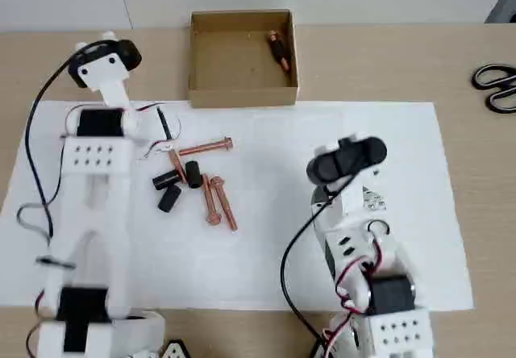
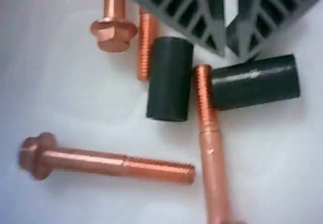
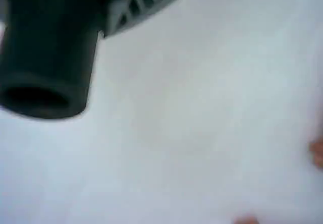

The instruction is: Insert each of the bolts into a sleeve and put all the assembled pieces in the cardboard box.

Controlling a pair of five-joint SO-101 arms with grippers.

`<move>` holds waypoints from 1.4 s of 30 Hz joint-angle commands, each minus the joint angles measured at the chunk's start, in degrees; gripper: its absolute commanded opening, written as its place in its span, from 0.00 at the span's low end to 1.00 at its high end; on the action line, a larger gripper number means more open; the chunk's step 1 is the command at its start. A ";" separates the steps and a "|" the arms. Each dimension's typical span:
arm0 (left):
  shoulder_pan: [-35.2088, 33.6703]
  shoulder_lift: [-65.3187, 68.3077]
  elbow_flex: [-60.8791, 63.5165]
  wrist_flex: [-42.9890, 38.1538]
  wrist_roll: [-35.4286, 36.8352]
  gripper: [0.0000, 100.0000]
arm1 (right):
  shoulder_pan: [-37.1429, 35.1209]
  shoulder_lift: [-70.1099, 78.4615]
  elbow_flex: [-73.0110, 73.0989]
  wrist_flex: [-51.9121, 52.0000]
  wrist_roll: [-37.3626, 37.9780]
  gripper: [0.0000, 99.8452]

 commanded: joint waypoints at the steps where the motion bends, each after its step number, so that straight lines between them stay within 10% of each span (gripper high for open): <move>1: 0.26 7.38 -11.38 7.21 0.26 0.01 | 0.66 -9.71 5.98 -5.23 0.26 0.00; 6: 0.35 19.60 -27.74 17.58 0.35 0.05 | 0.75 -17.89 11.43 -5.14 0.53 0.00; 42: -0.44 51.52 -52.00 12.22 0.35 0.11 | 6.55 -21.05 17.32 -5.14 0.26 0.00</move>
